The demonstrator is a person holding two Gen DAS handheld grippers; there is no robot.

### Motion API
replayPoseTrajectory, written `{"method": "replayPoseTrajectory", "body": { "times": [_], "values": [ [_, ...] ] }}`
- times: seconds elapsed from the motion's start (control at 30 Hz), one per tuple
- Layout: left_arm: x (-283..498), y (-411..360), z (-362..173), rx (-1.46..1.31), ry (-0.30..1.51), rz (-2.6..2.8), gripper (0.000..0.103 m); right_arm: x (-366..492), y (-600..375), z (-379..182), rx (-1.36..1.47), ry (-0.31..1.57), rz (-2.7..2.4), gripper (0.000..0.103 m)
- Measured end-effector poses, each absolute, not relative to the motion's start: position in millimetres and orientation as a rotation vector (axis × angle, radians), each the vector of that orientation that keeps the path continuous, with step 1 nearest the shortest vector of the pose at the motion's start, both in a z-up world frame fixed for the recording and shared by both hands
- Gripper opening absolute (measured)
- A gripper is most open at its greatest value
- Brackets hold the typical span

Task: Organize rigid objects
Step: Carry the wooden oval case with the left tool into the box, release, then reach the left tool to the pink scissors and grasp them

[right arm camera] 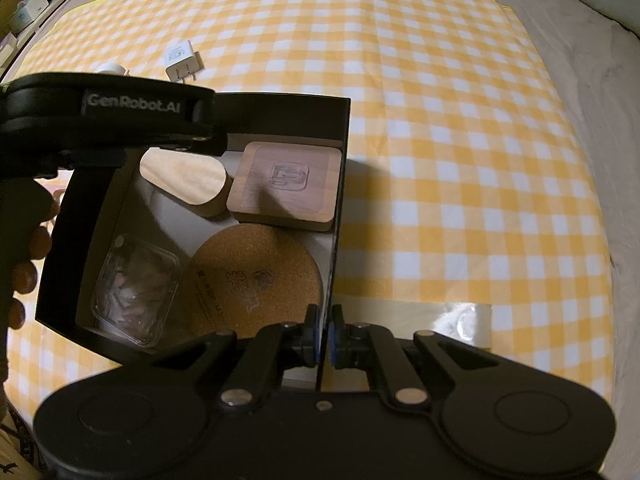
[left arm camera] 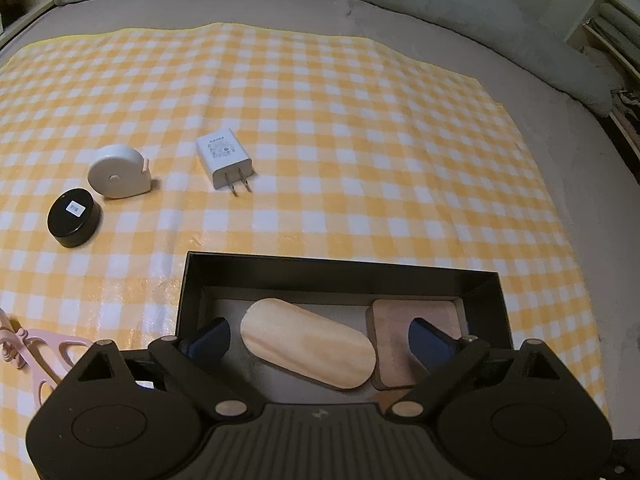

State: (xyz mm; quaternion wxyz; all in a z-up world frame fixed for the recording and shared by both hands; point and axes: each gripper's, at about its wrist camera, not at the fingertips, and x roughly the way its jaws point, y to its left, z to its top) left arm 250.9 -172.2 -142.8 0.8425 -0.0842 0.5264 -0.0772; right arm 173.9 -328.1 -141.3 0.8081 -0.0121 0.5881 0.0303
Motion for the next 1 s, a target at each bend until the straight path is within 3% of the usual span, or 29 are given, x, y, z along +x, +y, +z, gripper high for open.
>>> {"method": "replayPoseTrajectory", "body": {
  "times": [0.53,1.0],
  "values": [
    [206,-156,-87,-0.173,1.026,-0.301,0.101,171,-328,-144,-0.033,1.257,0.061,0.005],
    [172,-89,-43,-0.145,0.879,-0.350,0.103,176,-327,-147,-0.038,1.258,0.053,0.005]
  ]
}}
